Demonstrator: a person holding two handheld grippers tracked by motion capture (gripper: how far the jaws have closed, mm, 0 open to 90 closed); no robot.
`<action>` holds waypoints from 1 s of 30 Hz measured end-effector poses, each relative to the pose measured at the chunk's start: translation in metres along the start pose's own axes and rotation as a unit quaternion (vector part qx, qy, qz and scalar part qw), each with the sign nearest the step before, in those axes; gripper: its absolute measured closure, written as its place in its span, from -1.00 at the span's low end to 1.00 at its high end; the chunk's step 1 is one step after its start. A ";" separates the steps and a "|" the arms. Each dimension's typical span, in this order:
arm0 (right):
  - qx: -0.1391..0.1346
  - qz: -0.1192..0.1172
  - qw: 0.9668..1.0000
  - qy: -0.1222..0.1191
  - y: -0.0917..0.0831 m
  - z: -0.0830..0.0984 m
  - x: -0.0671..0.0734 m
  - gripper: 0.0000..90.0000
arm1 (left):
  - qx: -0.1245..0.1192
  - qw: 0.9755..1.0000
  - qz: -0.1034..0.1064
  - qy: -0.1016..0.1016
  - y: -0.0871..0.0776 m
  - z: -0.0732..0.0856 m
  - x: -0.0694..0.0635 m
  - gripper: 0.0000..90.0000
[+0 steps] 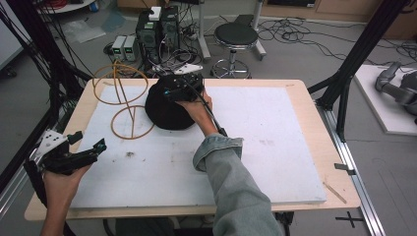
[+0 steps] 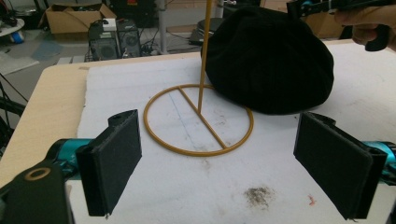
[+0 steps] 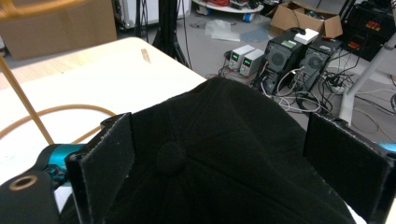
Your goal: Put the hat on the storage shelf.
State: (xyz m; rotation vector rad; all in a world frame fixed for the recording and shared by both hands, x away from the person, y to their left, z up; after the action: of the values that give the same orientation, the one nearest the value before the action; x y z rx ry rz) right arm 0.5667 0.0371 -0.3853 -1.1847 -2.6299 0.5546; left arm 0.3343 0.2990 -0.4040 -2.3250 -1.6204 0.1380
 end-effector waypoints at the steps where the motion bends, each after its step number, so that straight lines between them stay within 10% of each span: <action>1: 0.003 -0.001 1.000 0.001 0.004 0.002 0.001 -0.79 | -0.001 1.000 0.000 -0.002 0.000 0.000 0.000 -0.66; 20: 0.042 0.009 0.999 -0.005 0.032 0.022 0.003 -0.63 | 0.001 1.000 0.001 -0.007 0.001 0.003 0.003 -0.66; 30: 0.064 0.015 0.998 -0.021 0.032 0.025 0.005 0.06 | 0.003 1.000 0.002 -0.006 0.001 0.003 0.002 -0.66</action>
State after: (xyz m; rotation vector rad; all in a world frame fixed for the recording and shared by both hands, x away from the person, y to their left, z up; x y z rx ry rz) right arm 0.5764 0.0539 -0.4209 -1.1878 -2.5706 0.7481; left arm 0.3351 0.3013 -0.4071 -2.3274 -1.6186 0.1566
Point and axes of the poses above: each handheld gripper's, and its own axes: y roughly forward along the jaws, z roughly out of its underside, x roughly to its left, the point moved 7 cm from there along y, roughly forward along the jaws, and after that the axes turned 9 degrees about y, right-handed, at the moved point
